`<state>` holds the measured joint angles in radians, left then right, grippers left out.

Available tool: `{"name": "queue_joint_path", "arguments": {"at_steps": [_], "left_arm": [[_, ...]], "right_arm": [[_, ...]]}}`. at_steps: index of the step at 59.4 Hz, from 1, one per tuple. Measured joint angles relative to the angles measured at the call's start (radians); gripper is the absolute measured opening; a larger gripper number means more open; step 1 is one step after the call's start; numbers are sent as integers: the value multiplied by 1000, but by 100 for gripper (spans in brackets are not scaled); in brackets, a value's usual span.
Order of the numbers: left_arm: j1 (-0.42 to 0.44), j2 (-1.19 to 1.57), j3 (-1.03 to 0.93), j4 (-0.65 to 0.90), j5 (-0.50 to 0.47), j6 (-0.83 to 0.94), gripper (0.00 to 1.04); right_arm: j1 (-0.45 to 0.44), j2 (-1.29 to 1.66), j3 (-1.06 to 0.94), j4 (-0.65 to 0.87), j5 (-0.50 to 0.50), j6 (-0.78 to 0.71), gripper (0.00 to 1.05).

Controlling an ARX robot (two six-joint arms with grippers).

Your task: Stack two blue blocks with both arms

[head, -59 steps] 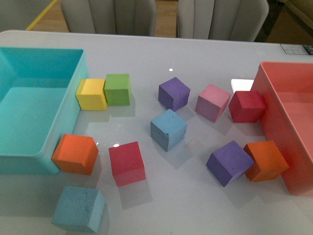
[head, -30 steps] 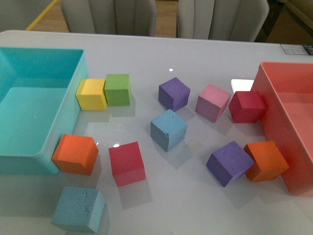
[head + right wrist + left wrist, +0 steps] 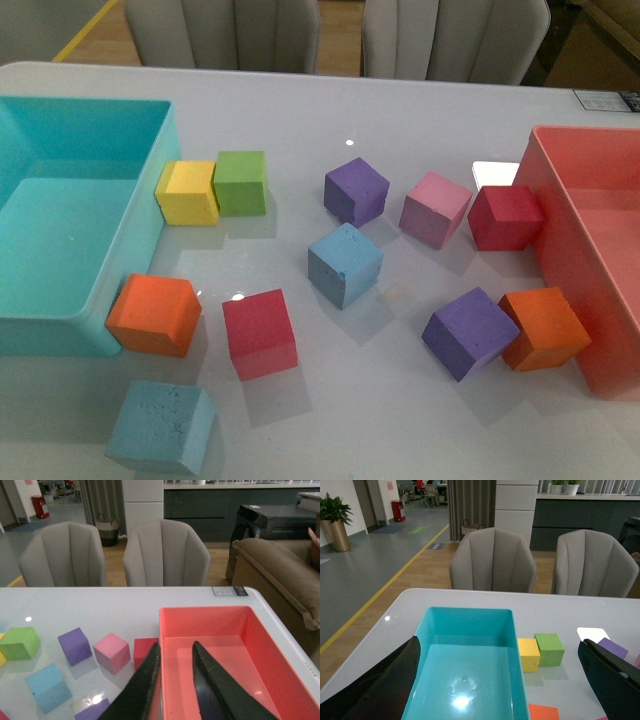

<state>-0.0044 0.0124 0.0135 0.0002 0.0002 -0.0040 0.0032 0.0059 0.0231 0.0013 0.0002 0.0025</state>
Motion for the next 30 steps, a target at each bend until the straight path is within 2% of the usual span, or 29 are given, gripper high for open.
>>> {"name": "queue_joint_path", "arguments": {"at_steps": [5, 8, 10, 12, 16, 23, 30], "left_arm": [[0, 0, 0, 0, 0, 0, 96], [6, 8, 6, -16, 21, -1, 96], [24, 69, 58, -155, 133, -9, 96], [16, 150, 108, -262, 193, -23, 96], [-68, 326, 154, -374, 206, -56, 96], [-217, 558, 127, -237, 150, -105, 96], [-298, 833, 117, 3, 95, -174, 96]], "right_arm": [[0, 0, 0, 0, 0, 0, 41], [0, 0, 0, 0, 0, 0, 55], [0, 0, 0, 0, 2, 0, 62], [0, 0, 0, 0, 0, 0, 67], [0, -1, 0, 0, -1, 0, 79], [0, -1, 0, 0, 0, 0, 97], [0, -1, 0, 0, 0, 0, 96]]}}
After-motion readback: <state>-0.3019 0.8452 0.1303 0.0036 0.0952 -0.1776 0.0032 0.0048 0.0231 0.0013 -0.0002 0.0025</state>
